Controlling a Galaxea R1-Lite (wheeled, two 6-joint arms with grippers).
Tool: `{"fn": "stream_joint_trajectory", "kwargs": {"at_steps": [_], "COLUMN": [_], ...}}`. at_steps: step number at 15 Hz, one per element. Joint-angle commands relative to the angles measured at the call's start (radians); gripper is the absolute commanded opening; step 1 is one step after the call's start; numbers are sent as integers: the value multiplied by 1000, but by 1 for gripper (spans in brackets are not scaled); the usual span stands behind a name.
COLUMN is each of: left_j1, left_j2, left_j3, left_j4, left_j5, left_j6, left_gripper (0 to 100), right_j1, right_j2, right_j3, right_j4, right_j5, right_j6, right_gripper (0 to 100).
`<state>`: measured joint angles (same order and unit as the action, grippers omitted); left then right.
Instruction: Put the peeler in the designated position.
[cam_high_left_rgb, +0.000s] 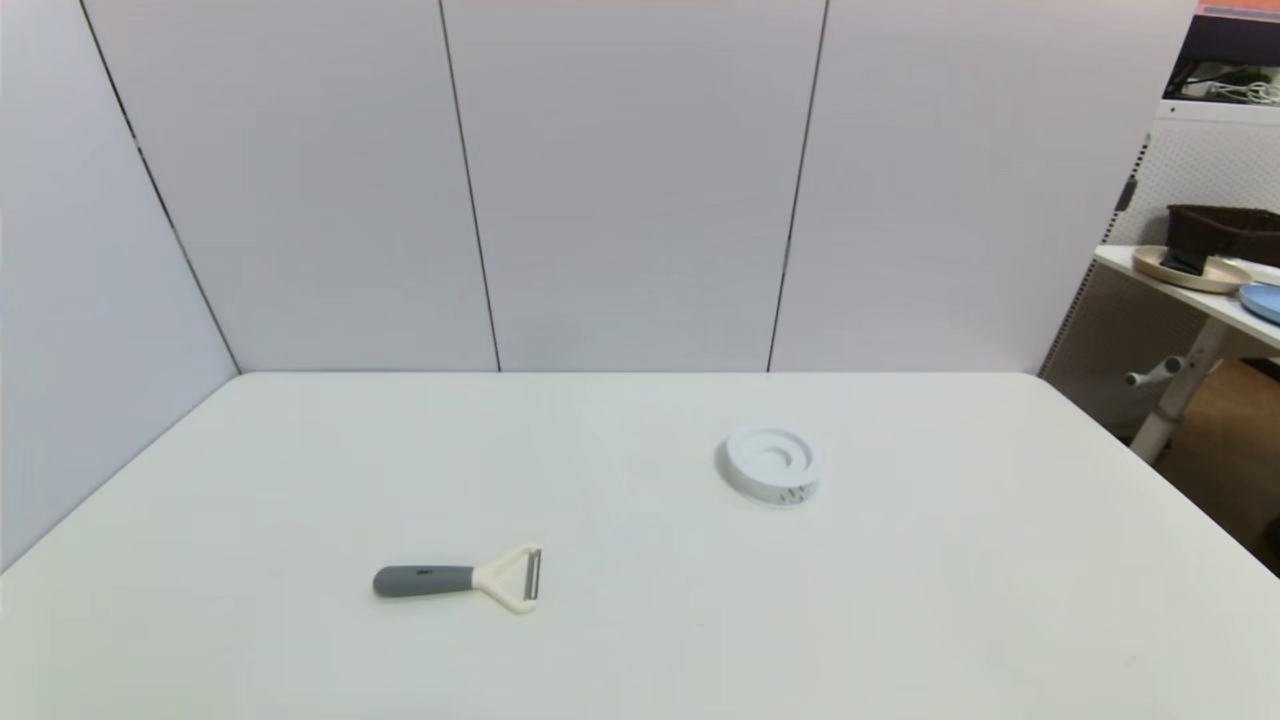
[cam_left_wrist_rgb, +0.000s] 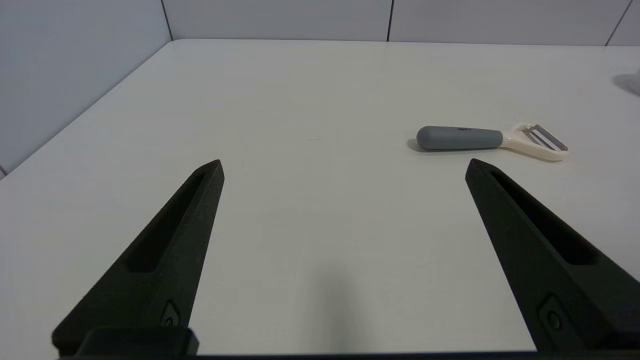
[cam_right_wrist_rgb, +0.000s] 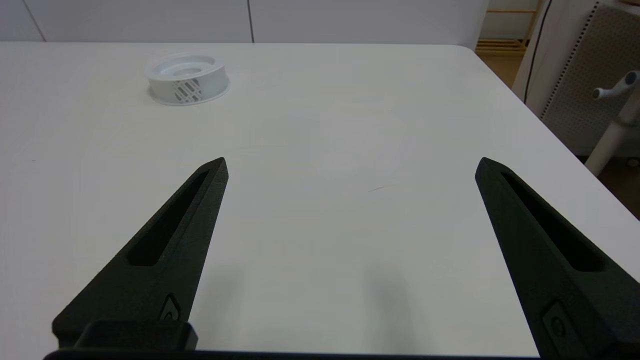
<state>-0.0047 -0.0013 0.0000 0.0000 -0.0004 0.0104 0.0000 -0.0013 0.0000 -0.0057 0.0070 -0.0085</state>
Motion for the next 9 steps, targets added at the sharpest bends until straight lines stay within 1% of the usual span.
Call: {"fn": "stream_joint_trajectory", "kwargs": {"at_steps": [1,9], "left_j1": [0,0], "left_j2": [1,1], "left_j3": [0,0], "left_j4": [0,0], "left_j5": [-1,-1], "left_j6": [0,0], "left_gripper": [100,100], "right_j1": [0,0], "right_j2": [0,0], "right_j3": [0,0], "right_j4": [0,0], "right_j5": [1,1], "right_j6": [-1,-1], "right_gripper": [100,100]}}
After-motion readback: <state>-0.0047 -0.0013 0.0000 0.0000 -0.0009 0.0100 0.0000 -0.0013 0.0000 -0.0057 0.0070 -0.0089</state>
